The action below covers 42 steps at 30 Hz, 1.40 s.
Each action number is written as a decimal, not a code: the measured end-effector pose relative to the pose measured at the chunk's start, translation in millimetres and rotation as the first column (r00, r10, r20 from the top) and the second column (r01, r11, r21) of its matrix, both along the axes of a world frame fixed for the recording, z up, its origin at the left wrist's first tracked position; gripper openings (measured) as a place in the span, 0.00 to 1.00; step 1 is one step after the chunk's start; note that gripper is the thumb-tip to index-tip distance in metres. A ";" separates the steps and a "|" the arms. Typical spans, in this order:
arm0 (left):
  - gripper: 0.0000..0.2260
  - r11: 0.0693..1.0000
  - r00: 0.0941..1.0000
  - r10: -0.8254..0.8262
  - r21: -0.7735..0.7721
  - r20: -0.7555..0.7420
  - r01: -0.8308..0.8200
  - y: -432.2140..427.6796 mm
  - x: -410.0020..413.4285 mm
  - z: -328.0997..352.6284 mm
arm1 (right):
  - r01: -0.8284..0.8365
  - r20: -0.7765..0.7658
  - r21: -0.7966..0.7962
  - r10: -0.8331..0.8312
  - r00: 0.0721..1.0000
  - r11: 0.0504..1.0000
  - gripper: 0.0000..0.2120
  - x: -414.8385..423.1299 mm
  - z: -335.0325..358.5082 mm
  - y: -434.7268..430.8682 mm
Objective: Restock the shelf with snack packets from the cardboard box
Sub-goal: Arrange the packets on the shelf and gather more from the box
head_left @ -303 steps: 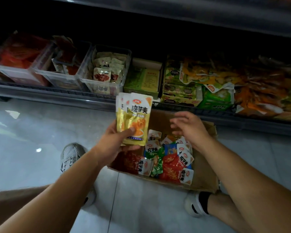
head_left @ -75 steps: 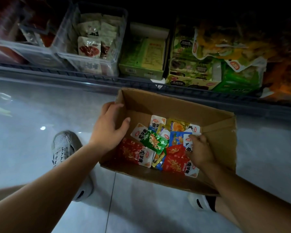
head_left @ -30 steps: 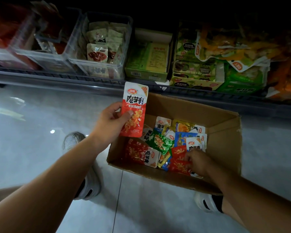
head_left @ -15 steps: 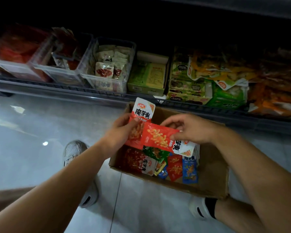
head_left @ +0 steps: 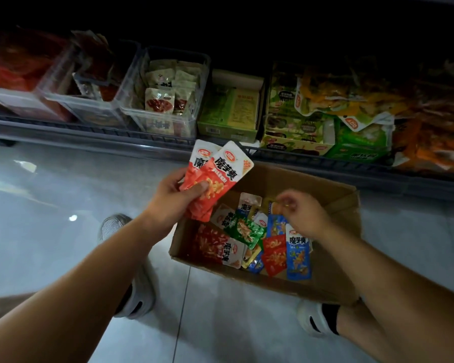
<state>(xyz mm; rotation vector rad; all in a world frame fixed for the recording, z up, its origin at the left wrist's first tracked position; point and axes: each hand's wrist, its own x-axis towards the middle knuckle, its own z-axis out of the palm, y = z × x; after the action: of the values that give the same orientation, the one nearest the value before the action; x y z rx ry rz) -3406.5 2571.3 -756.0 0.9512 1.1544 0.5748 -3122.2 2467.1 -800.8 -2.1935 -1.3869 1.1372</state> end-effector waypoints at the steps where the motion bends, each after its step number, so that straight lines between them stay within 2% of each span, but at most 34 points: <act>1: 0.16 1.000 1.000 -0.005 0.001 -0.012 0.005 -0.6 -2.4 -2.4 | -0.093 0.030 -0.097 0.097 0.995 0.991 0.12 4.4 -23.1 -14.3; 4: 0.16 1.000 1.000 -0.008 0.012 -0.024 0.008 -4.2 -3.9 -6.5 | -0.291 0.122 -0.270 0.333 0.935 0.918 0.16 5.4 -63.4 -43.1; 7: 0.13 1.000 1.000 -0.002 0.014 -0.029 0.003 -5.2 -1.9 -7.4 | -0.332 0.229 -0.286 0.401 0.887 0.899 0.24 3.3 -79.4 -50.0; 9: 0.12 1.000 0.999 -0.015 0.025 -0.044 0.016 -5.2 -1.8 -7.5 | -0.376 0.281 -0.283 0.451 0.847 0.882 0.26 1.3 -82.8 -46.7; 12: 0.13 0.999 0.998 -0.019 0.035 -0.057 0.021 -5.7 -2.4 -7.4 | -0.429 0.346 -0.309 0.520 0.781 0.849 0.22 -2.2 -82.2 -39.4; 18: 0.12 0.998 0.997 -0.032 0.054 -0.069 0.036 -4.8 -1.8 -8.5 | -0.462 0.395 -0.327 0.563 0.726 0.825 0.14 1.1 -83.1 -44.2; 24: 0.17 0.998 0.997 -0.040 0.047 -0.067 0.043 -6.4 -1.3 -4.2 | -0.407 0.281 -0.354 0.511 0.812 0.842 0.09 13.4 -84.7 -45.7; 28: 0.19 0.998 0.998 -0.037 0.042 -0.059 0.039 -8.2 -1.5 -2.1 | -0.360 0.266 -0.251 0.422 0.867 0.899 0.03 15.1 -76.9 -42.7; 32: 0.19 0.998 0.998 -0.036 0.040 -0.055 0.038 -9.7 -1.3 -0.3 | -0.257 0.202 -0.126 0.278 0.939 0.958 0.08 12.7 -75.0 -35.4; 36: 0.20 0.999 0.998 -0.031 0.032 -0.055 0.033 -9.1 -1.2 0.2 | -0.129 0.230 -0.069 0.142 0.963 0.989 0.15 4.4 -73.6 -22.4; 39: 0.18 0.999 0.998 -0.021 0.031 -0.064 0.023 -8.0 -0.7 -1.0 | 0.009 0.340 -0.156 0.046 0.939 0.988 0.25 9.4 -78.4 -25.6; 42: 0.14 0.999 0.997 -0.021 0.033 -0.072 0.024 -8.1 -0.3 -2.0 | 0.094 0.433 -0.339 0.067 0.899 0.936 0.39 17.7 -86.4 -40.6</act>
<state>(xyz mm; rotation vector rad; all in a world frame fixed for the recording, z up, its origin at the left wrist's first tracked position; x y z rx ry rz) -3406.8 2563.3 -758.0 1.0195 1.1999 0.5470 -3104.5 2426.5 -887.2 -2.8548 -1.4116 0.9823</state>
